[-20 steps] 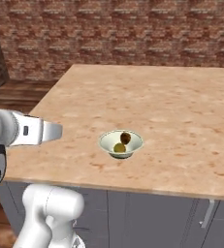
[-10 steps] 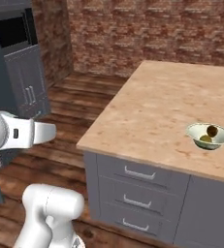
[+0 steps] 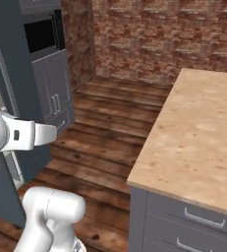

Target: Take the mango, orange, and kiwi from the freezer and place them in the bowl on the counter.

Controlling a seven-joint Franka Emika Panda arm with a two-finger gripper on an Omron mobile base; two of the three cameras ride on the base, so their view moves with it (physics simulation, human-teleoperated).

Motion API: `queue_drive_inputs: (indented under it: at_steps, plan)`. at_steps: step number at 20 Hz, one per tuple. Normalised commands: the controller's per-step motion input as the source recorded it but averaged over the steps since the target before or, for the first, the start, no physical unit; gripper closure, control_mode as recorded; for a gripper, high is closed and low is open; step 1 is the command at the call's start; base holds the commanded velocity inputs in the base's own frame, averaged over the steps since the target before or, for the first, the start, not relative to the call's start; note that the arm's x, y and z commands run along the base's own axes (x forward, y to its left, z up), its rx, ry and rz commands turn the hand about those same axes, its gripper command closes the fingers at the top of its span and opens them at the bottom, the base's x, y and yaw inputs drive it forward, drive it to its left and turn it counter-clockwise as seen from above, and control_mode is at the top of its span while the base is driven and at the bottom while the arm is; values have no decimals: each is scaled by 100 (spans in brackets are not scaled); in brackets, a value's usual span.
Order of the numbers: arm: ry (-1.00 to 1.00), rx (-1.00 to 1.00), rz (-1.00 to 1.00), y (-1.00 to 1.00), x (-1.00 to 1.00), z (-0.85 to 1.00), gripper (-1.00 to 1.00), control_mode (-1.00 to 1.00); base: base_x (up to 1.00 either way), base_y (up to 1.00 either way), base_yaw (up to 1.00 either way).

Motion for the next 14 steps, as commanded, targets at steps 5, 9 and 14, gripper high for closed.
queue_drive_inputs:
  at_steps: [5, 9, 14]
  plan:
    - [0, 0, 0, 0, 0, 0, -100, 100, 92, 74, -7]
    - [0, 0, 0, 0, 0, 0, -100, 100, 100, 0, -11]
    - [0, 0, 0, 0, 0, 0, -100, 100, 100, -60, -3]
